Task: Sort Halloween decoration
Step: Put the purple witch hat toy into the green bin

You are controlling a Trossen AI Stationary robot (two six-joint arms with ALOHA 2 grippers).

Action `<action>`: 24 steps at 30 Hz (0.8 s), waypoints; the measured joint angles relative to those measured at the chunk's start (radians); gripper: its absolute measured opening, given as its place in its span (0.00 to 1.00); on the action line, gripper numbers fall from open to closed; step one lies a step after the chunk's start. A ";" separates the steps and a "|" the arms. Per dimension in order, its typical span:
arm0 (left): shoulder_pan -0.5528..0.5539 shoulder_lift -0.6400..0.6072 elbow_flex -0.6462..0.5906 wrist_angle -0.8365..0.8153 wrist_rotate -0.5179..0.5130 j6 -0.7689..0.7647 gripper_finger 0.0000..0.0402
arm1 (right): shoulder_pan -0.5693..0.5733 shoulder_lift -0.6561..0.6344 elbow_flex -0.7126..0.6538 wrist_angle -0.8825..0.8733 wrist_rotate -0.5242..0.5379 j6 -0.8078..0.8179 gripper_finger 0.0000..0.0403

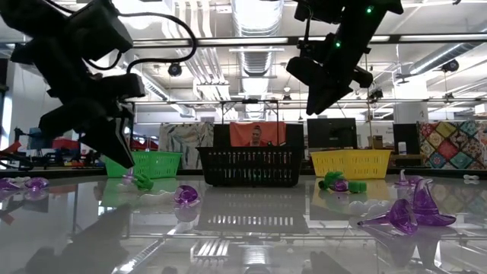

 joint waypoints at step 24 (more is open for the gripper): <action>0.400 -0.258 0.095 -0.172 -0.324 0.046 0.00 | 0.000 0.000 -0.008 0.036 -0.002 -0.012 0.24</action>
